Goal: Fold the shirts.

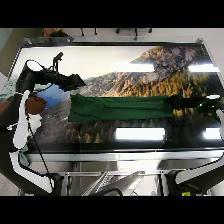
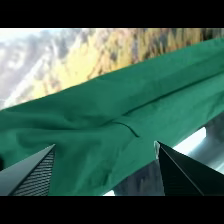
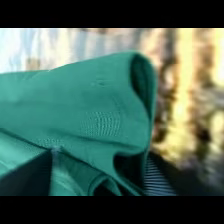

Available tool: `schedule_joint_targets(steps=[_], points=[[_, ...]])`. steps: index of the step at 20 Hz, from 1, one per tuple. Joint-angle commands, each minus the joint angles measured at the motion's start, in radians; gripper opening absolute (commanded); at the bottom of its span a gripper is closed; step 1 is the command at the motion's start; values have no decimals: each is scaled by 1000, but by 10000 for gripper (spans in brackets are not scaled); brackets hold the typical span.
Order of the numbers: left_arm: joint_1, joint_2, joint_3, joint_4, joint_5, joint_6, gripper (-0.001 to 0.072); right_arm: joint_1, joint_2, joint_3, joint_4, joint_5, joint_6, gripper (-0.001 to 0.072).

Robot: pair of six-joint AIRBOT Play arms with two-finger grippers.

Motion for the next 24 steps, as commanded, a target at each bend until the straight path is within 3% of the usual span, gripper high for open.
schedule_joint_targets(steps=[1, 2, 3, 4, 6, 7, 12, 15, 18, 22, 24], points=[[-56, 0, 6, 1, -20, -19, 686, 24, -29, 1, -19, 4, -10, 250], [-77, -1, 6, 1, -13, -27, 686, 24, -28, 6, -14, 12, -10, 107], [-100, -2, 5, 2, 4, -35, 685, 24, -27, 22, -15, 39, -9, 15], [-130, -3, 5, 1, 21, -40, 598, 22, -22, 45, -16, 70, -8, 15], [-206, -23, 5, 1, 57, -45, 64, 21, 1, 116, -17, 137, 32, 14], [-245, -42, 5, 0, 79, -47, 12, 21, 19, 163, -17, 175, 64, 14], [-499, -196, 6, -2, 360, -146, 11, 21, 102, 406, 8, 457, 248, 14], [-606, -318, 103, -80, 464, -181, 10, 22, 160, 506, 116, 521, 335, 14], [-665, -444, 263, -138, 462, -211, 11, 23, 208, 548, 243, 532, 378, 14], [-651, -495, 372, -283, 436, -216, 11, 47, 227, 545, 238, 550, 395, 14], [-595, -450, 371, -396, 319, -146, 11, 83, 224, 528, 198, 537, 396, 14]])
